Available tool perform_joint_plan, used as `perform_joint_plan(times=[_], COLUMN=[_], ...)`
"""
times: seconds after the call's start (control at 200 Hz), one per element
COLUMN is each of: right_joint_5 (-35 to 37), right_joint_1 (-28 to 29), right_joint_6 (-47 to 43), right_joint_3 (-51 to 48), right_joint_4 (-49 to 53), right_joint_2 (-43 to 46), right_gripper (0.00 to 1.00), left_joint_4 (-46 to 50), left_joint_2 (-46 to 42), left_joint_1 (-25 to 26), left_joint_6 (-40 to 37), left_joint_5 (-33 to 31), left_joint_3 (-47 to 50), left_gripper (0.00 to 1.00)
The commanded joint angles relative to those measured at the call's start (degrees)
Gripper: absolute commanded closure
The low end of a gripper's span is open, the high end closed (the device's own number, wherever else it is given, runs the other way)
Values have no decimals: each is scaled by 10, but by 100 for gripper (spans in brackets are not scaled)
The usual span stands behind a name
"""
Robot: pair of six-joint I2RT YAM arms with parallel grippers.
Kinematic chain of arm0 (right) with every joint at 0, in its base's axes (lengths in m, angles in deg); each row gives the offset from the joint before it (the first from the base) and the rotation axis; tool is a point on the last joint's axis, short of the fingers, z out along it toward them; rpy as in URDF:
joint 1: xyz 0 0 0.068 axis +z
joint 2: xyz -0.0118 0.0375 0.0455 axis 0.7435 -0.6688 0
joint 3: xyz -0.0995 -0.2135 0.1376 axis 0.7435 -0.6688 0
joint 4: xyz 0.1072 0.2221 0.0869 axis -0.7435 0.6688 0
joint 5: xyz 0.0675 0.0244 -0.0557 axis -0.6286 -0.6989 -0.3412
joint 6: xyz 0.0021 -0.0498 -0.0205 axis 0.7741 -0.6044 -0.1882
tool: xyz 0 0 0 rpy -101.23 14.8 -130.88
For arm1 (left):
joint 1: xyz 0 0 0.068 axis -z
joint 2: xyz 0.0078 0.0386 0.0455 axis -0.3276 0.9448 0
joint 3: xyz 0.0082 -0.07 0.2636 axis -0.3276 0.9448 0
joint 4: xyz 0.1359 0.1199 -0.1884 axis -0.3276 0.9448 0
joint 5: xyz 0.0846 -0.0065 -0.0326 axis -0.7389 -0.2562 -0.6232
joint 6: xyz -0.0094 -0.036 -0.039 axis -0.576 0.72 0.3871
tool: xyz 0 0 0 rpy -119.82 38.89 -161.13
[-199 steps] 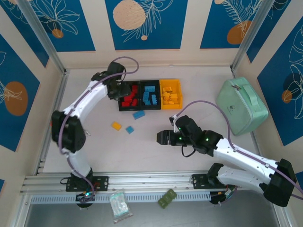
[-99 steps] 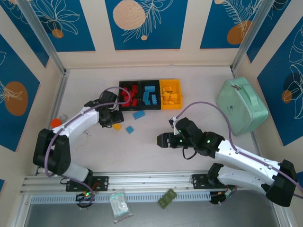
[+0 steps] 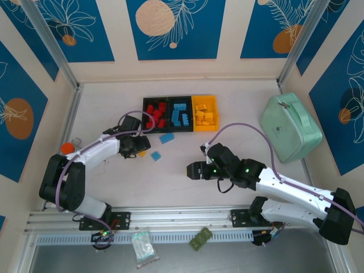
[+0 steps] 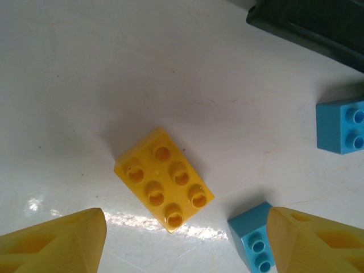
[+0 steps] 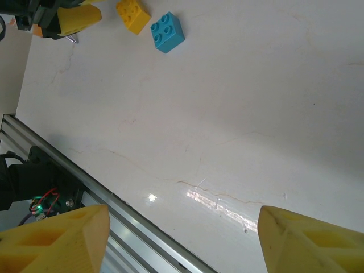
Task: Sort the legos into containers by color
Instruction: Pick up the lego from the center of the table.
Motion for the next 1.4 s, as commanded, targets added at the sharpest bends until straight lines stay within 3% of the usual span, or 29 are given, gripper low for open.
perform_joint_plan(times=[0.0,0.455,0.72,0.83,1.231,1.396], right_joint_5=[10,10,11,8,18,27], right_joint_1=[3,-3,-9,-12,-17,-43], right_joint_6=[7,7,13,12,9,20], right_joint_3=[-5,-13,-25,-26,-25,-25], right_joint_4=[-6,-2,1,-2,8,39], right_joint_2=[2,11,26,27,42,78], right_gripper=[31,31,31,31,31,31], left_joint_4=[-11,3,-2,0,39,58], left_joint_2=[18,95,107,99,46,58], left_joint_1=[7,13,16,18,44,70], left_joint_6=[22,69,62,52,-4,-19], left_joint_5=[-15,-53,-44,-36,1,20], left_joint_3=[3,-24,-25,-26,-72,-126], left_gripper=[26,31,61,68,69,69])
